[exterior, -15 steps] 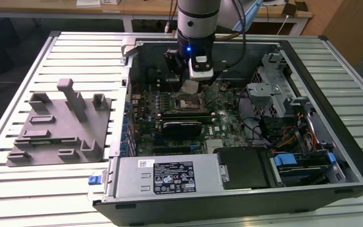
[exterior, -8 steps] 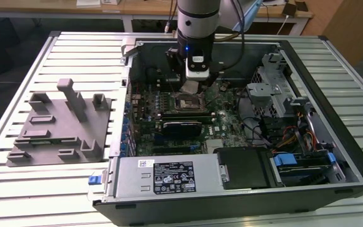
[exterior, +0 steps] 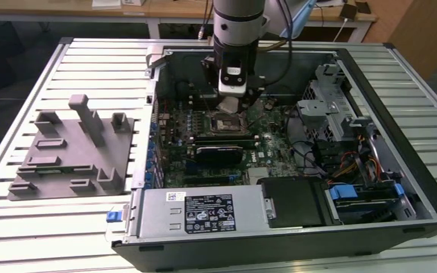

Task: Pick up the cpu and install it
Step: 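Place the cpu into insertion slot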

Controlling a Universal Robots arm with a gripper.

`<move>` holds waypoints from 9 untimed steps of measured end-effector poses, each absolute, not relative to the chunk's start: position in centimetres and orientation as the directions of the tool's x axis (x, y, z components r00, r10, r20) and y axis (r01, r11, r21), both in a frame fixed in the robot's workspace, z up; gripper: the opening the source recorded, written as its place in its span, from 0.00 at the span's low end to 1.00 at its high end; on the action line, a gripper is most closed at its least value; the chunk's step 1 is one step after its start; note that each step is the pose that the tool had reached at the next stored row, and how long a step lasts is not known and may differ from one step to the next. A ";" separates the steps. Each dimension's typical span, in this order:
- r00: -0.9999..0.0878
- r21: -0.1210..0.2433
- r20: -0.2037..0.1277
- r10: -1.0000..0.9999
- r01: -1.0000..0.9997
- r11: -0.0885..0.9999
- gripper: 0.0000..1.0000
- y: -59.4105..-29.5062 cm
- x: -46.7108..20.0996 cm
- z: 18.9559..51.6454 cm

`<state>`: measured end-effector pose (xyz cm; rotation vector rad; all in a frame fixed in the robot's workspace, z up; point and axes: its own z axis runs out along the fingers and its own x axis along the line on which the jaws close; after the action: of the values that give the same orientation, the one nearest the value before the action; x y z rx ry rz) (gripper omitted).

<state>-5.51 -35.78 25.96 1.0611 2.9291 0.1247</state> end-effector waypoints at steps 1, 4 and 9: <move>-0.759 0.083 0.005 0.651 0.649 0.756 0.54 -35.8 -5.5 26.0; -0.729 0.083 0.005 0.685 0.683 0.726 0.54 -35.8 -5.5 25.9; -0.665 0.083 0.005 0.746 0.744 0.663 0.54 -35.8 -5.5 25.9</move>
<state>-5.51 -35.77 25.90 1.2722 2.8375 0.1215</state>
